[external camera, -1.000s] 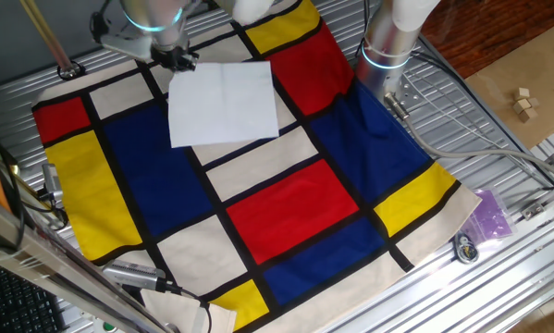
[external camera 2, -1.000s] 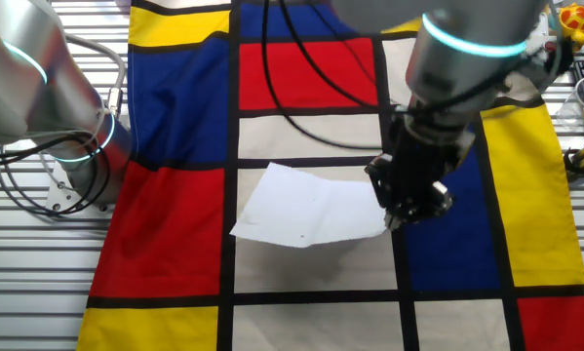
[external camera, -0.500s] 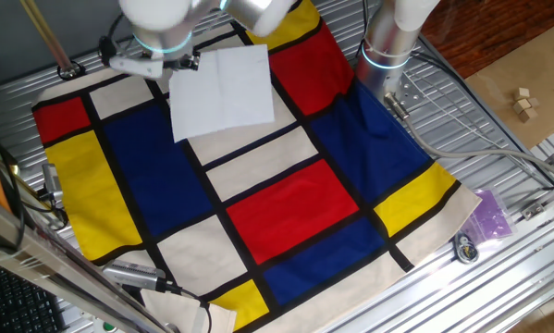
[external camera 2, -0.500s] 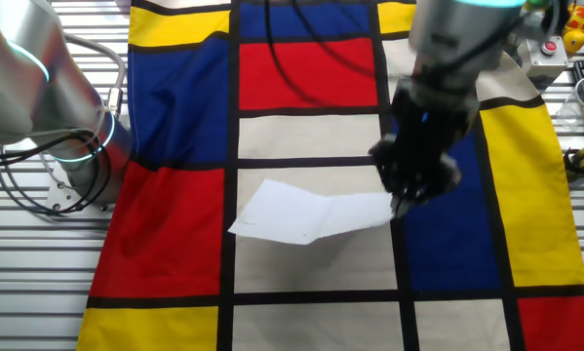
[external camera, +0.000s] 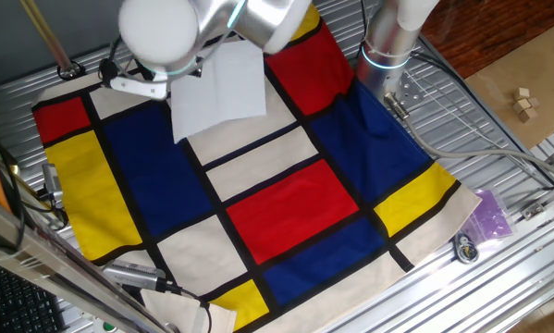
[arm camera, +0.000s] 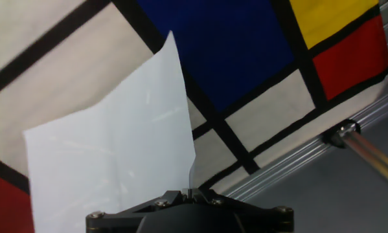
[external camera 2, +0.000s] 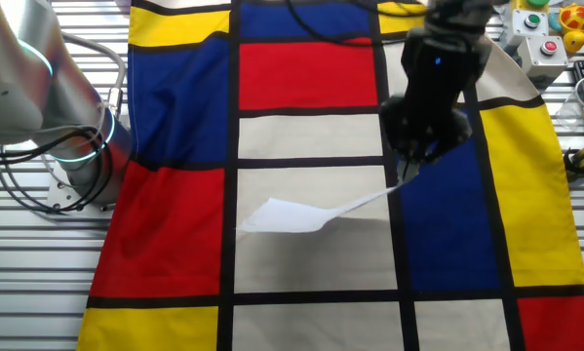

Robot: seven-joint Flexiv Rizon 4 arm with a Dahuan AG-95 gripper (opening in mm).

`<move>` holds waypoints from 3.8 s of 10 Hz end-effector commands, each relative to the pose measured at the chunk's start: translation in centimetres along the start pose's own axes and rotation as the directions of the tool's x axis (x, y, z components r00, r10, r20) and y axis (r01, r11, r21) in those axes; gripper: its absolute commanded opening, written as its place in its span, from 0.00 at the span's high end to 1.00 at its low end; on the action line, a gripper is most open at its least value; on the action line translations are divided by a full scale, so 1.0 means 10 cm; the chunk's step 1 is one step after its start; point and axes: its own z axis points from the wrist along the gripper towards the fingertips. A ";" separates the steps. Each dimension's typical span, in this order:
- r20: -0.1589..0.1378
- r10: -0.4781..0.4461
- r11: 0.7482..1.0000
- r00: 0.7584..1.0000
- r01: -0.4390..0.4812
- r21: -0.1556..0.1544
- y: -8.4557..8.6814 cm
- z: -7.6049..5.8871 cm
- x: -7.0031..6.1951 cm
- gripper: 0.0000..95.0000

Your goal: Flip over and spread out the paper that is laid flat on the table

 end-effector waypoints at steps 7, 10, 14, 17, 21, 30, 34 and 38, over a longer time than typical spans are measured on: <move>-0.045 0.092 0.995 0.995 -0.094 -0.045 0.11 -0.17 -0.14 1.00; -0.098 0.058 0.998 0.993 -0.059 -0.002 0.15 -0.29 -0.11 1.00; -0.094 0.093 0.996 0.991 -0.093 0.004 0.14 -0.29 -0.11 1.00; -0.054 0.197 0.980 0.979 -0.195 0.042 0.14 -0.29 -0.11 1.00; -0.007 0.191 0.980 0.982 -0.190 0.064 0.14 -0.29 -0.11 1.00; -0.023 0.113 0.991 0.993 -0.111 0.068 -0.08 -0.48 0.36 1.00; -0.041 0.115 0.992 0.993 -0.113 0.057 -0.24 -0.70 0.57 1.00; -0.053 0.220 0.975 0.974 -0.221 -0.019 -0.20 -0.69 0.24 1.00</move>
